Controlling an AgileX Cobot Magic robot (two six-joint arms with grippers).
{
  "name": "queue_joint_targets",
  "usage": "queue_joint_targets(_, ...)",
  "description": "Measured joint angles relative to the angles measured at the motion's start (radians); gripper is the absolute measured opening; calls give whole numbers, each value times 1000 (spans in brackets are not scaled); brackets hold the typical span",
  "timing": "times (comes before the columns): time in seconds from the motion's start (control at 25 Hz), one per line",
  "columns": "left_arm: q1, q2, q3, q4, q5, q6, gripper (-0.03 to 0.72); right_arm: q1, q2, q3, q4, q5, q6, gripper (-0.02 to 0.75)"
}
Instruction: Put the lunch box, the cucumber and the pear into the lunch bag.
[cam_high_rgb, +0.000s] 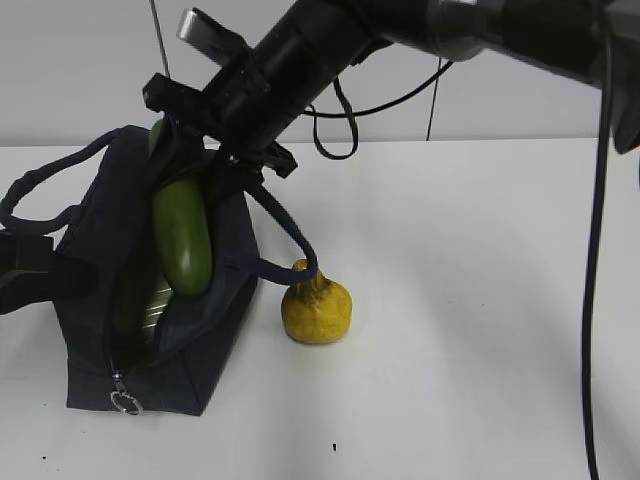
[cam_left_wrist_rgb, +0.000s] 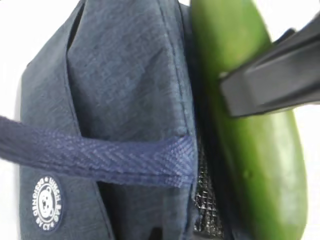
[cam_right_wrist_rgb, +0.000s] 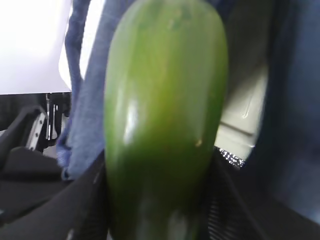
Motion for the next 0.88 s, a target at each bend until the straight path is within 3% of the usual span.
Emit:
queue_joint_targets(0.36,0,0,0,0,-1,0,-15,1,83,-2,166,-69,-14,377)
queue_joint_targets(0.52,0,0,0,0,-1,0,-15,1,90,-2,141,-102,-29,401)
queue_joint_targets(0.72,0,0,0,-1,-1,0,-15,1,90,-3,104,-111,-33,526)
queue_joint_targets(0.88,0,0,0,-1,-1,0,-15,1,90,-61,73,-77,-33,553)
